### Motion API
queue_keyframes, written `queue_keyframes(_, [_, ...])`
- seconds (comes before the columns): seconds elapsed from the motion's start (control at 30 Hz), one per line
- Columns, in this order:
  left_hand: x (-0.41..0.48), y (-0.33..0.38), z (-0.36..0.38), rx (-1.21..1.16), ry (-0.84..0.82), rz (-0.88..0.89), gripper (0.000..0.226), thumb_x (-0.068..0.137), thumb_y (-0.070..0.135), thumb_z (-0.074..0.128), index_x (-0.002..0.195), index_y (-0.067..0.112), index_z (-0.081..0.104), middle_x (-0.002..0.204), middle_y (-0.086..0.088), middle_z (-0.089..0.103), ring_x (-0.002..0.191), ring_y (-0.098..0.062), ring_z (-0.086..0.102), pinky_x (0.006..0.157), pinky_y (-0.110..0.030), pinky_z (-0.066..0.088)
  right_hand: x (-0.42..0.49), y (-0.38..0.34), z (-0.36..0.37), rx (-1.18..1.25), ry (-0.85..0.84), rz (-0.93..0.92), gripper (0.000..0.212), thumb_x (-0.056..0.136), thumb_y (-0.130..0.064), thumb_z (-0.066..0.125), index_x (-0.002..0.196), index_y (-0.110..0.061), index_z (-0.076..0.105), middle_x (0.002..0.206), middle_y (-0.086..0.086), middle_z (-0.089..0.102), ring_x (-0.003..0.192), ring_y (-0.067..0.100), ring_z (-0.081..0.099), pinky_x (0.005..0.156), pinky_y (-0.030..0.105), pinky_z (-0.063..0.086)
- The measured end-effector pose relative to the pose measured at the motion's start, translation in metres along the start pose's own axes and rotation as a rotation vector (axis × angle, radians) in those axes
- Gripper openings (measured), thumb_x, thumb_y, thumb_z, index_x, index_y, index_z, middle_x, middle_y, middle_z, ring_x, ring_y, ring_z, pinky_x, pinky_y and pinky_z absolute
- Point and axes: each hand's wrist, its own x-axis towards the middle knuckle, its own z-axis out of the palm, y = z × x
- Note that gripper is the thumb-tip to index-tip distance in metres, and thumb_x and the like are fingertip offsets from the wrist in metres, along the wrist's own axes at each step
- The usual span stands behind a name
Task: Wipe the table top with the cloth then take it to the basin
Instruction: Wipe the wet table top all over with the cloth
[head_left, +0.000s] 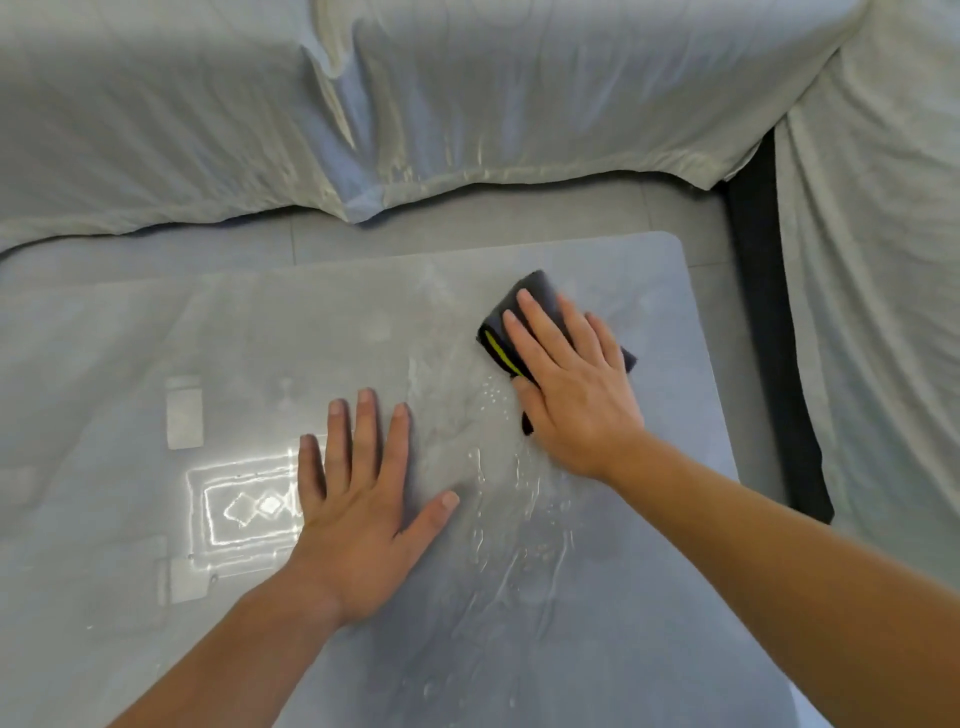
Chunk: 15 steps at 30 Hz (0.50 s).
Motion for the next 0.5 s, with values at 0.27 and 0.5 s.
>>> queue_keyframes(0.27, [0.001,-0.001,0.001,0.004,0.004,0.000,0.088,0.082,0.085,-0.008,0.148,0.033,-0.034,0.152,0.004,-0.049,0.139,-0.021,-0.045,0.109,-0.041,-0.032,0.063,-0.016,-0.007,0.053,0.093,0.290,0.061,0.102,-0.042,0.029,0.159,-0.028,0.012,0.168,-0.004,0.005,0.153,0.031,0.002,0.122,0.053,0.005])
queue_keyframes(0.5, [0.002,0.001,0.000,0.000,0.003,-0.013,0.089,0.079,0.086,-0.009,0.146,0.035,-0.037,0.149,0.006,-0.052,0.137,-0.019,-0.048,0.107,-0.040,-0.036,0.020,0.022,-0.007,-0.034,0.009,0.089,0.058,0.104,-0.044,0.026,0.159,-0.031,0.013,0.168,-0.007,0.005,0.154,0.026,0.001,0.124,0.048,0.002])
